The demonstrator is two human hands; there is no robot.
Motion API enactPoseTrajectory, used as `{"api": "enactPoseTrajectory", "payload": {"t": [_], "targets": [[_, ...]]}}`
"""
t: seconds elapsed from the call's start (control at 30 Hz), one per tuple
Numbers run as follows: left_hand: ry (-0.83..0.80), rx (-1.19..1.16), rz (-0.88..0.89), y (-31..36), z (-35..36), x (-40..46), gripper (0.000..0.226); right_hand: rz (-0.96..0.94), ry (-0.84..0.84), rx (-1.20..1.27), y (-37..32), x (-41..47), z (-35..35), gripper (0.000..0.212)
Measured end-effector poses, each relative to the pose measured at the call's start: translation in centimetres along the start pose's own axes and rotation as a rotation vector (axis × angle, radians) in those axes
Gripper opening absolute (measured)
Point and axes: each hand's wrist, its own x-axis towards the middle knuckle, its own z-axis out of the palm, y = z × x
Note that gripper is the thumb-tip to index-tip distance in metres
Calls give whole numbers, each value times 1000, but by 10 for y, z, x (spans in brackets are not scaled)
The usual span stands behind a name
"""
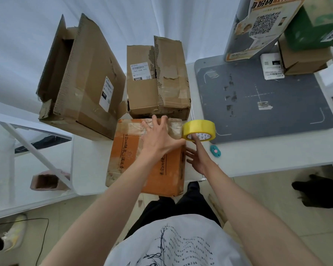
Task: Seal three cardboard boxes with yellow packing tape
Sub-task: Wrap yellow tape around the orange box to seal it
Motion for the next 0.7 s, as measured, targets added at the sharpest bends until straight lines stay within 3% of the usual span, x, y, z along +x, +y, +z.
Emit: {"api": "enactPoseTrajectory", "payload": {"t": [0.2, 0.27, 0.47, 0.6, 0.7], "targets": [[42, -129, -26, -18, -32, -1, 109, -148, 7, -145, -27, -13, 29, 109], [59, -187, -12, -22, -40, -3, 102, -227, 51, -229, -39, -23, 39, 107], [43, -411, 33, -32, -56, -17, 97, -389, 133, -448, -73, -51, 45, 68], [-16, -589, 47, -38, -56, -25, 97, -447, 207, -688, -91, -69, 51, 76], [-41, -660, 44, -38, -53, -31, 90, -394, 269, -906, -97, -80, 62, 98]]}}
